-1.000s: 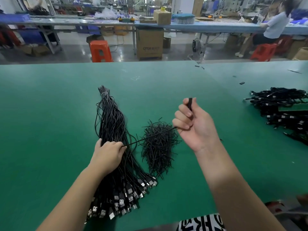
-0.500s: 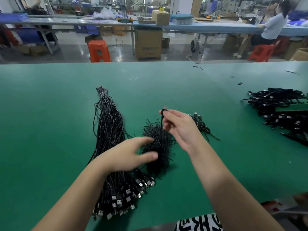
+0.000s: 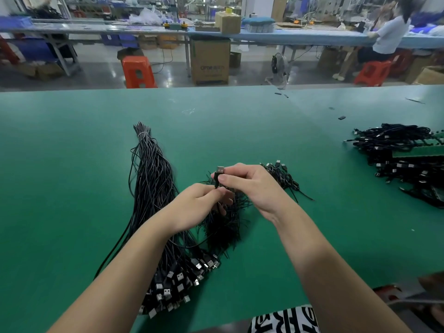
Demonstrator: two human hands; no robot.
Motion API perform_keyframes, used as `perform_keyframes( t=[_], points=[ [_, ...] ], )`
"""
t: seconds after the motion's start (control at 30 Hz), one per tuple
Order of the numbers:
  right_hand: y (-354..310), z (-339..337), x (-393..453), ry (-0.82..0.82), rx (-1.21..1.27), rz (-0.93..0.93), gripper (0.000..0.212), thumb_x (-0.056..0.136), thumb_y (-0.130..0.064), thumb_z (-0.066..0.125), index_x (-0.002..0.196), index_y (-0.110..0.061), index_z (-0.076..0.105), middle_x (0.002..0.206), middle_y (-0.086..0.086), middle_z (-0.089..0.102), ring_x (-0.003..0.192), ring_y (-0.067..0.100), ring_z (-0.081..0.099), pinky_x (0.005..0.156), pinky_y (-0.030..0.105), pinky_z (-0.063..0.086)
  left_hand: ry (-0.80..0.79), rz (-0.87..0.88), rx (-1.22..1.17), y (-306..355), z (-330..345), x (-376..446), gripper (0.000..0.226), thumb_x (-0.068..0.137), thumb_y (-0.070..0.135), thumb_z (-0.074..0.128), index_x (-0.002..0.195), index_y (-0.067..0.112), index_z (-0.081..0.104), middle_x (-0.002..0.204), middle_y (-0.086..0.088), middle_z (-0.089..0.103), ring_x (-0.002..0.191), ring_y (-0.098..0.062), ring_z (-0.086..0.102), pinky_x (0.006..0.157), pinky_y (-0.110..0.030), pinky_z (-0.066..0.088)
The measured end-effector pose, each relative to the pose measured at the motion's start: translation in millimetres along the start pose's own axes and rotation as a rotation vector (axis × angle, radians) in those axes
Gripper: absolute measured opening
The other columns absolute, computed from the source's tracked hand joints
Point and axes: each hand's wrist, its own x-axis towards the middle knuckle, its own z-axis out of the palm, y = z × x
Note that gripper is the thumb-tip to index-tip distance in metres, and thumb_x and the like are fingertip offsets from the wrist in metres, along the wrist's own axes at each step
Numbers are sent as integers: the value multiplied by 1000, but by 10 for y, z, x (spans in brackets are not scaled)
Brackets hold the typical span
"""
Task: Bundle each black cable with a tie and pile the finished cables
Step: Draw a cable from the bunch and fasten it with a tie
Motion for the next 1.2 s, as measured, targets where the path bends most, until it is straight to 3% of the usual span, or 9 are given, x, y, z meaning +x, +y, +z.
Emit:
perform_keyframes(
  t=[0.17, 0.33, 0.43, 0.57, 0.67, 0.77, 0.87, 1.0, 1.2],
  points=[
    [50, 31, -11, -29, 21, 13, 16, 93, -17, 70, 107, -14, 77, 94, -8, 74, 88, 9, 66, 82, 24, 52, -50, 58, -80, -23, 17, 12, 50, 92, 43, 35, 102, 16, 77, 99, -1, 77, 93, -14, 70, 89, -33, 47],
    [211, 146, -16, -73, 6, 129, 44, 97, -60, 45, 128, -34, 61, 125, -5, 70, 119, 12, 63, 111, 39, 44, 243, 202, -245, -67, -134, 57, 48, 100, 35, 32, 110, 19, 76, 102, 0, 77, 98, -14, 69, 89, -33, 47],
    [290, 262, -54, -175, -5, 215, 43, 100, -56, 39, 102, -27, 70, 89, -4, 74, 97, 15, 70, 101, 37, 49, 391, 244, -501, -107, -256, 115, 49, 102, 34, 29, 116, 10, 69, 110, -9, 75, 105, -21, 67, 93, -37, 49],
    [347, 383, -64, -247, 424, 288, 41, 100, -45, 49, 69, -21, 59, 56, -7, 29, 51, 12, 36, 65, 30, 51, 285, 308, -1085, -8, -362, 138, 55, 107, 29, 25, 109, 0, 71, 112, -19, 72, 111, -32, 68, 93, -37, 55],
    [409, 431, -51, -287, 681, 366, 43, 104, -38, 48, 64, -21, 48, 53, -8, 24, 47, 10, 28, 56, 26, 43, 58, 291, -1292, -5, -504, 41, 49, 102, 33, 36, 78, 14, 74, 70, 0, 66, 53, -9, 58, 52, -22, 45],
    [487, 412, -55, -275, 790, 418, 44, 102, -36, 49, 61, -21, 48, 49, -10, 27, 44, 7, 28, 52, 23, 39, -411, 162, -971, -59, -564, -48, 35, 95, 32, 55, 79, 4, 70, 53, -3, 56, 33, -6, 32, 37, -21, 19],
    [520, 343, -54, -223, 829, 446, 38, 97, -35, 53, 62, -21, 49, 49, -11, 27, 43, 6, 28, 46, 21, 36, -625, -52, -339, -133, -552, -109, 46, 100, 32, 47, 92, -6, 72, 64, -19, 67, 36, -16, 54, 34, -18, 34],
    [519, 348, -75, -271, 838, 448, 36, 98, -35, 54, 65, -20, 50, 51, -10, 26, 42, 6, 22, 40, 18, 24, -382, -331, 26, -243, -421, -96, 46, 108, 32, 39, 101, -2, 70, 88, -20, 75, 74, -33, 74, 58, -30, 57],
    [458, 424, -79, -284, 790, 377, 36, 98, -38, 51, 67, -19, 53, 50, -9, 25, 44, 7, 17, 40, 17, 24, -187, -73, 192, -366, -354, -74, 43, 98, 51, 41, 102, 20, 70, 97, 9, 71, 91, -6, 64, 98, -40, 50]
  ],
)
